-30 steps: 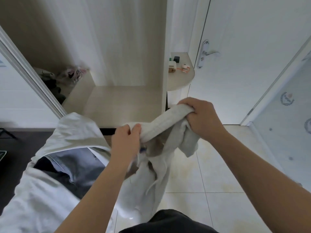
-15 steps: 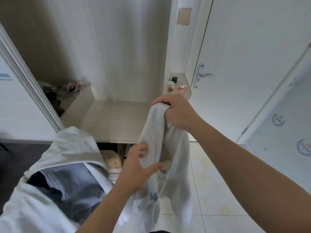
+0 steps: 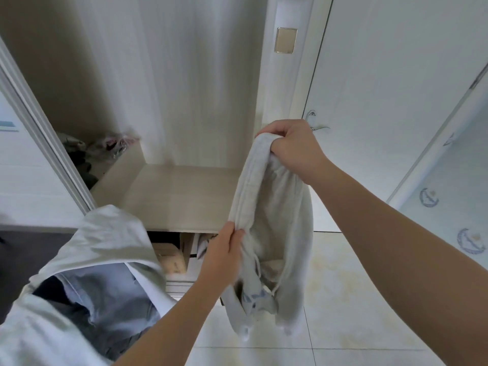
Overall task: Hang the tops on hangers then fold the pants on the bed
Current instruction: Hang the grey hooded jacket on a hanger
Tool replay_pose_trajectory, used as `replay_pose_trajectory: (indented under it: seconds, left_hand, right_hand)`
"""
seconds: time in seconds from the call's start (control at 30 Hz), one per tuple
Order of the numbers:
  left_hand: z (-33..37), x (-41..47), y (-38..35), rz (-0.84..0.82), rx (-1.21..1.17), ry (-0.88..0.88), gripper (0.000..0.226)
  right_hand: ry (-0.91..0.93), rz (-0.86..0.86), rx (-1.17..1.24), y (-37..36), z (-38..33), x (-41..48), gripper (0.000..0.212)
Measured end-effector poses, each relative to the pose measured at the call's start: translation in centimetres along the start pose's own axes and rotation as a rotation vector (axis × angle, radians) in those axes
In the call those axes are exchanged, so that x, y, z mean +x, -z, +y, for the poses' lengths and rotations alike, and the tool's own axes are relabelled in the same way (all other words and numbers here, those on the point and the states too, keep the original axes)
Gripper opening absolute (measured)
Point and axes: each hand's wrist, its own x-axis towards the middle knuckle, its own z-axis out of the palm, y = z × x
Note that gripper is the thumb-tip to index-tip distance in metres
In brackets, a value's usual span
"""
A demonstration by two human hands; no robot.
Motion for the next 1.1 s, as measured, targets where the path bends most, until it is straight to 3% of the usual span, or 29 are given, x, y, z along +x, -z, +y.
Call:
replay_pose_trajectory:
  seconds: [0.13, 0.23, 0.27, 0.33, 0.4, 0.53, 0.6, 0.67, 0.73, 0.8, 0.83, 0.9, 1.0, 1.1]
  left_hand:
    - [0.9, -0.5, 0.4, 0.096, -0.251, 0.08, 0.042]
    - [2.0, -0.3, 0.9, 0.097, -0.549, 0.256, 0.029]
    - [2.3, -0.3, 1.1, 0.104, -0.636, 0.303, 0.026]
    - [3.1, -0.3, 1.7, 0.127, -0.787, 0.37, 0.027]
    - [3.9, -0.1, 2.6, 0.175, -0.882, 0.418, 0.024]
    - [5.0, 0.7, 4.4, 0.181, -0.99, 0.485, 0.034]
    - [5.2, 0.8, 5.1, 0.191, -1.031, 0.494, 0.037]
    - [5.3, 0.8, 5.7, 0.216, -1.071, 0.499, 0.036]
    - [5.5, 0.8, 6.0, 0.251, -1.091, 0.51, 0.035]
    - [5.5, 0.7, 5.9, 0.262, -1.095, 0.524, 0.035]
    - [5.6, 0.7, 5.8, 0.262, -1.091, 0.53, 0.034]
    - [5.7, 0.5, 5.6, 0.259, -1.082, 0.536, 0.032]
    - [5.5, 0.6, 6.1, 0.309, -1.026, 0.492, 0.026]
    - [4.5, 0.8, 7.0, 0.368, -0.787, 0.399, 0.026]
  right_hand:
    - [-0.028, -0.005, -0.103, 1.2, 1.3, 2.0, 0.029]
    - [-0.054, -0.075, -0.284, 0.6, 3.1, 2.7, 0.021]
    - [-0.101, -0.143, -0.331, 0.2, 3.9, 2.6, 0.03]
    - [-0.184, -0.304, -0.387, -0.8, 5.6, 1.3, 0.071]
    - [-0.185, -0.327, -0.453, -1.7, 7.1, -1.1, 0.089]
    - [-0.224, -0.23, -0.192, -2.9, 10.2, -8.6, 0.06]
    - [-0.374, -0.188, -0.135, -4.1, 12.2, -13.2, 0.056]
    - [-0.622, -0.214, -0.137, -5.5, 14.0, -17.4, 0.079]
    - [-0.958, -0.374, -0.089, -6.6, 15.1, -20.4, 0.101]
    - [-1.229, -0.576, 0.159, -7.3, 15.0, -21.5, 0.106]
    - [-1.286, -0.604, 0.338, -7.5, 14.8, -21.6, 0.101]
    - [-1.216, -0.531, 0.51, -8.3, 14.3, -21.2, 0.074]
    - [-0.987, -0.264, 0.321, -8.8, 13.5, -19.6, 0.038]
    - [-0.823, -0.148, 0.314, -6.9, 12.0, -17.5, 0.024]
